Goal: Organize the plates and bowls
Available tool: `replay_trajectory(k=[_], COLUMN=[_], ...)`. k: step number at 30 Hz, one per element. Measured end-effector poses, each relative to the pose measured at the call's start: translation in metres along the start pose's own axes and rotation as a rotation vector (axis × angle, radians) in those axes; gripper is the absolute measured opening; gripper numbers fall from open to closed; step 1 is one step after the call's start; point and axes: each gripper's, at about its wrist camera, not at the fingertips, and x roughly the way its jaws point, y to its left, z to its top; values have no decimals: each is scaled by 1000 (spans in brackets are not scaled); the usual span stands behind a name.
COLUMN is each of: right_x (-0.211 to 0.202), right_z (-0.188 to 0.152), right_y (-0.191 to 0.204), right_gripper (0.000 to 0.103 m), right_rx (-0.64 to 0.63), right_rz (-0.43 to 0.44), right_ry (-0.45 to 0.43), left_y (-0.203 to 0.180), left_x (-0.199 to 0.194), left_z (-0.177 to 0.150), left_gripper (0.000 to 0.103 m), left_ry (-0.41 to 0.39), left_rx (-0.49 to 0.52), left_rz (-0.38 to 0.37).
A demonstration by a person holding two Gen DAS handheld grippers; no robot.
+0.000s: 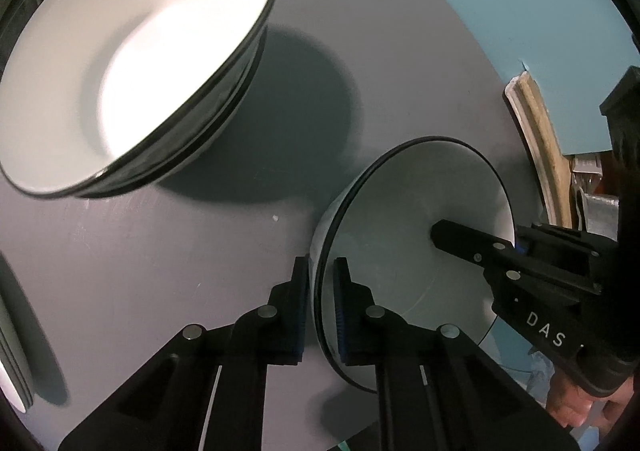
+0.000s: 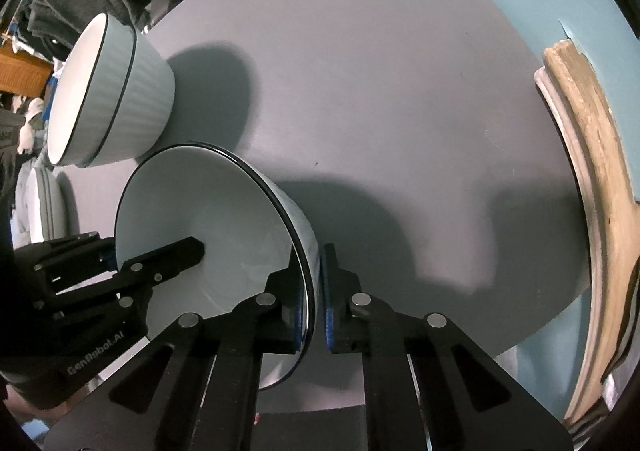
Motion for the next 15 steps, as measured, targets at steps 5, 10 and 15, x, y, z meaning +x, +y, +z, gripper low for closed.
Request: replay_trajectory(k=[5,10,15], right_x=[-3,-2,-1], right_z=[-10,-4,13], right_y=[13,31,43], right_gripper=[6,6,5], right_rx=[-8,-13,-23], right_rz=[-20,-32,-29], right_ry=[-5,12,23], left_y=[1,-1,3], left_x=[-3,-9,-23], left_z=[-1,-3,-5], left_gripper=[11,11,11], left_ry=[1,-4,-15], left_rx=[-4,-15,-22], left_rz=[6,21,24])
